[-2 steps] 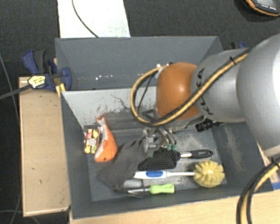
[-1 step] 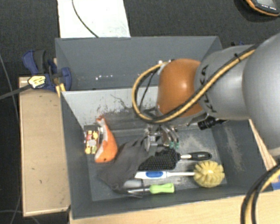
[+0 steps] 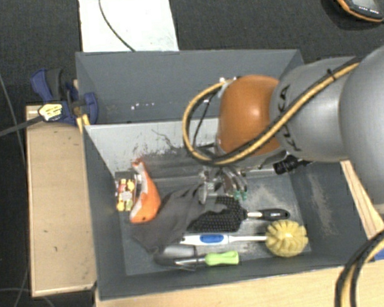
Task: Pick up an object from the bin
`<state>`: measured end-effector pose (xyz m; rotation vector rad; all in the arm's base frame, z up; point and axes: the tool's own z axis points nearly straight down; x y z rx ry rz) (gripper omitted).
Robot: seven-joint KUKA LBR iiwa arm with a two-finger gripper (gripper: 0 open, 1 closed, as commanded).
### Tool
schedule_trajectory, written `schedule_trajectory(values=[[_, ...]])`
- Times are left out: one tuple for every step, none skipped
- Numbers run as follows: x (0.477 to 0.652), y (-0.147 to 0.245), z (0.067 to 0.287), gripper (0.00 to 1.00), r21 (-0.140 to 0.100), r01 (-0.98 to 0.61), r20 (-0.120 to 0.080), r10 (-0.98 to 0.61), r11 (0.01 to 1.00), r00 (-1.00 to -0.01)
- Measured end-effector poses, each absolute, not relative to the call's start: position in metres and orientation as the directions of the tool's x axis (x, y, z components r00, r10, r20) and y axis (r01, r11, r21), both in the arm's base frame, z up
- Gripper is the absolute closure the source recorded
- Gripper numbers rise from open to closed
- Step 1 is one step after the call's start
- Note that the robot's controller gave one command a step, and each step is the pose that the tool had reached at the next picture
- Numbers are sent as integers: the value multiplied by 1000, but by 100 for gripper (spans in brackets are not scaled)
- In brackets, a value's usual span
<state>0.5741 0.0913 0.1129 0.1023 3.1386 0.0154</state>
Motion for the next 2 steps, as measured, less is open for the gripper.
schedule_trajectory(values=[[575, 91, 124, 100, 11, 65, -3, 66, 998, -998], [575, 92, 133, 100, 11, 65, -3, 65, 998, -998]])
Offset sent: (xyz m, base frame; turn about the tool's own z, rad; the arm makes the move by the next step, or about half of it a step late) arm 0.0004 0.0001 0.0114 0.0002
